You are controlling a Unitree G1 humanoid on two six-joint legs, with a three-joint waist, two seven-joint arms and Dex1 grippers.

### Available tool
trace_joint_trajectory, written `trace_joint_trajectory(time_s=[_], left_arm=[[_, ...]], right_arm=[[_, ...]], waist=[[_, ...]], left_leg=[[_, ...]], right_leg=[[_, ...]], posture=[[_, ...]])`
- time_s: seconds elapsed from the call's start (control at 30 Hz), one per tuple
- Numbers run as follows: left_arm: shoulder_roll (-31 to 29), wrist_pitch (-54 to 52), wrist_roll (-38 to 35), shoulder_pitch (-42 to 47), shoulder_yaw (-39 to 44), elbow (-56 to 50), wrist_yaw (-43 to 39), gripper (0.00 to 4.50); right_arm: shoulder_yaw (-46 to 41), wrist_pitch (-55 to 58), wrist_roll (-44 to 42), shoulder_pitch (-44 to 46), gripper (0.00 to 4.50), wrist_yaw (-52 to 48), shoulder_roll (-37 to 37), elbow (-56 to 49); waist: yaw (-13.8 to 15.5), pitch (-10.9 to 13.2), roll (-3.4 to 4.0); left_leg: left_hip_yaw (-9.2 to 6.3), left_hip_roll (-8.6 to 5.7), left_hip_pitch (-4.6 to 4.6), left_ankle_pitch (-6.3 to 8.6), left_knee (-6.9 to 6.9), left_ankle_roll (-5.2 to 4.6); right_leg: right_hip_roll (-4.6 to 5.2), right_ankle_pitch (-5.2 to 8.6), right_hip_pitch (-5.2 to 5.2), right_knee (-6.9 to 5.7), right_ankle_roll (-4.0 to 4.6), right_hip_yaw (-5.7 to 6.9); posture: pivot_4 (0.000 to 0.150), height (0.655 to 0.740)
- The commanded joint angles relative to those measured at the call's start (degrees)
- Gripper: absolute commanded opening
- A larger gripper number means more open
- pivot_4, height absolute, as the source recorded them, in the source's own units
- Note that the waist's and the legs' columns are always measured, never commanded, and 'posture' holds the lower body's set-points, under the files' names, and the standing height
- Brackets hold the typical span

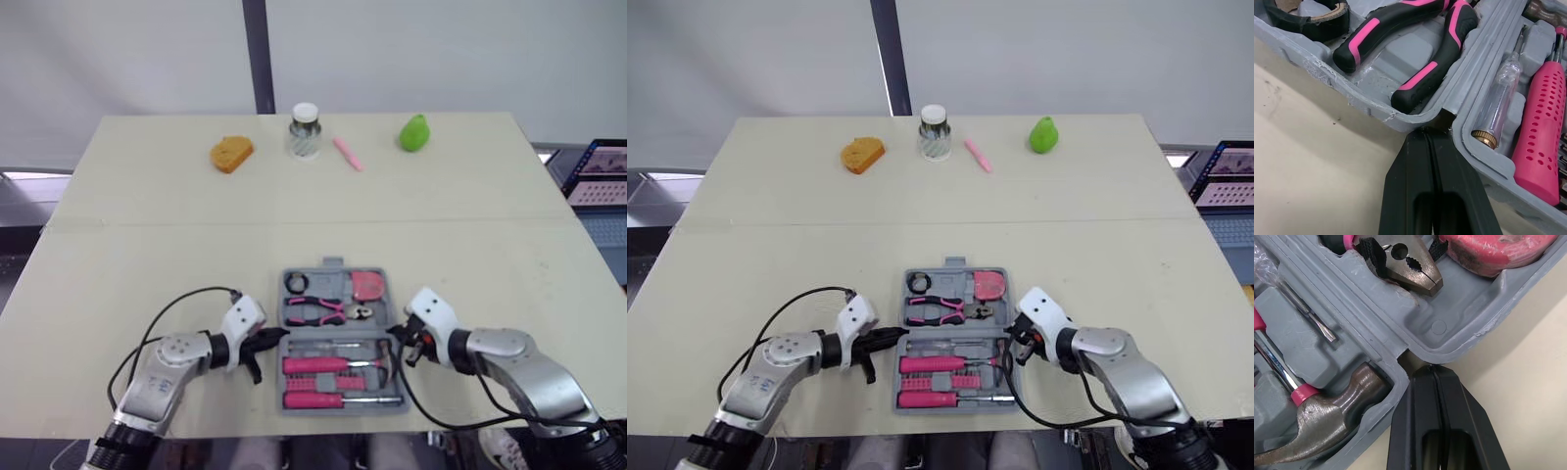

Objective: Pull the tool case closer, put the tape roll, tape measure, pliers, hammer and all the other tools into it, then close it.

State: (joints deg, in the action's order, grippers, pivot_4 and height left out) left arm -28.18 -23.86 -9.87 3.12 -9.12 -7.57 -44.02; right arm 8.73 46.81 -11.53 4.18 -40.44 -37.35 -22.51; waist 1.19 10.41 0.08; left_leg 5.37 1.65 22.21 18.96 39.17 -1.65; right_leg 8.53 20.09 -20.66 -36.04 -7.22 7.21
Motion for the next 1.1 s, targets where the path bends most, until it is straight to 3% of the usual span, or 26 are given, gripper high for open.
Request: trace_joint_trajectory(time_s=[0.03, 1.1], left_arm=[[-0.12, -1.13, -0.70, -2.03, -1.78, -2.46, -0.92, 0.00], [-1.45, -2.67, -1.14, -6.29, -0.93, -6.31, -0.57, 0.00]], right_arm=[[1.75, 0.37, -1.95, -0.44, 0.03, -1.01, 0.77, -3.10], [3.11, 2.37, -3.88, -2.43, 0.03, -1.86, -0.43, -5.96]], waist=[[-0.01, 0.00, 0.00], [-0.05, -0.03, -0.02]], left_leg=[[0.00, 0.00, 0.00, 0.00, 0.00, 0.00], [-0.01, 0.02, -0.02, 0.01, 0.00, 0.02]], right_leg=[[0.00, 0.00, 0.00, 0.00, 0.00, 0.00], [0.01, 0.01, 0.00, 0.05, 0.01, -0.01]], posture=[[0.150, 0.6950], [0.150, 0.6950]])
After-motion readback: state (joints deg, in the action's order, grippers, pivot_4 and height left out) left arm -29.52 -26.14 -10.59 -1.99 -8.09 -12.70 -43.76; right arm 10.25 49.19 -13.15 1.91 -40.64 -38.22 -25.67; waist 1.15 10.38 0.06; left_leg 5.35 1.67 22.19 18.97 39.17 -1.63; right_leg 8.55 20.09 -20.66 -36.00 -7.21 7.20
